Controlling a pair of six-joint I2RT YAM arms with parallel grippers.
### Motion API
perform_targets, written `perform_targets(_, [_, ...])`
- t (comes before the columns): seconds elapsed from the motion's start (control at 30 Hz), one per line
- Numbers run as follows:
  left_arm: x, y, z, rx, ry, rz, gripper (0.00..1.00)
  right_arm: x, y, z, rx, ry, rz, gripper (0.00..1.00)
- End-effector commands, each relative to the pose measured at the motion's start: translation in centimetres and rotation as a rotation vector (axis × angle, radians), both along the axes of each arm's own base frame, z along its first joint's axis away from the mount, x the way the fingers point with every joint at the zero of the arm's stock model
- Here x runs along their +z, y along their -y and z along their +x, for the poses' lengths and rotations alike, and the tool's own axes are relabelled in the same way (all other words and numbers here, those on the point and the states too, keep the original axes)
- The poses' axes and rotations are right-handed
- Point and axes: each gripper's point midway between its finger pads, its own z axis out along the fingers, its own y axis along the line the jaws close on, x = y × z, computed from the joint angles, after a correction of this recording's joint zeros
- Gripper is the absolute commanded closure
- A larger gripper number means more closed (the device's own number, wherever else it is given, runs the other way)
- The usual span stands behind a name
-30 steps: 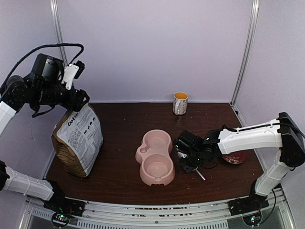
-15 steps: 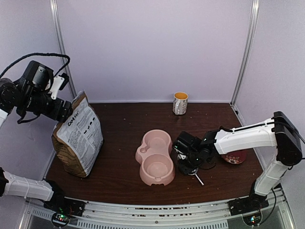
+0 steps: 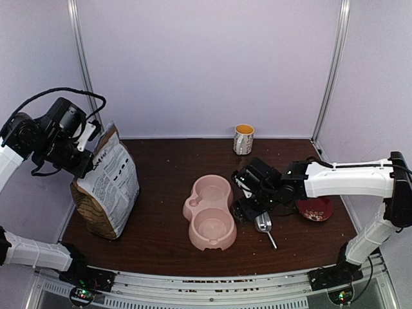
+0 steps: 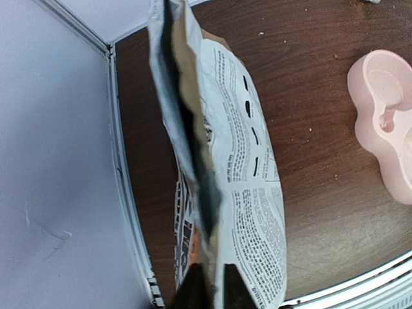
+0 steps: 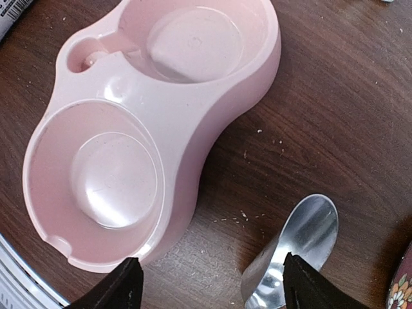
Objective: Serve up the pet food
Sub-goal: Move the pet food bag to the center of the board.
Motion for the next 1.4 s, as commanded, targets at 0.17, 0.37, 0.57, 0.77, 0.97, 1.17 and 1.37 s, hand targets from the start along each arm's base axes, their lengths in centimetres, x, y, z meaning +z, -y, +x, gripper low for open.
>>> perform_targets(0.17, [3.1,3.7,0.1,-0.092,0.035,-0.223,1.0,3.1,0.9,0.7,-0.033,0.077,0.034,0.23])
perform_targets(0.37, [6.7,8.7,0.0,-0.195,0.041,-0.434,1.0,4.9,1.5,1.1,-0.058,0.122,0.047,0.23])
perform_targets(0.57, [8.4,12.7,0.4,-0.242,0.043,-0.503,1.0,6.5,2.2,1.3,-0.08,0.164,0.059,0.23])
perform_targets(0.77, [10.0,16.1,0.0,-0.303,0.073,-0.584,1.0,8.4,3.1,1.4,-0.104,0.207,0.084,0.23])
perform_targets(0.97, [10.7,18.2,-0.7,-0.368,0.058,-0.635,1.0,10.1,3.3,1.6,-0.124,0.245,0.129,0.22])
perform_targets(1.17, [10.8,17.4,-0.2,-0.367,0.111,-0.581,0.88,12.8,3.3,2.0,-0.181,0.29,0.229,0.15])
perform_targets(1.37, [12.7,14.9,0.1,-0.355,0.235,-0.517,0.53,16.1,6.1,3.0,-0.366,0.391,0.277,0.0])
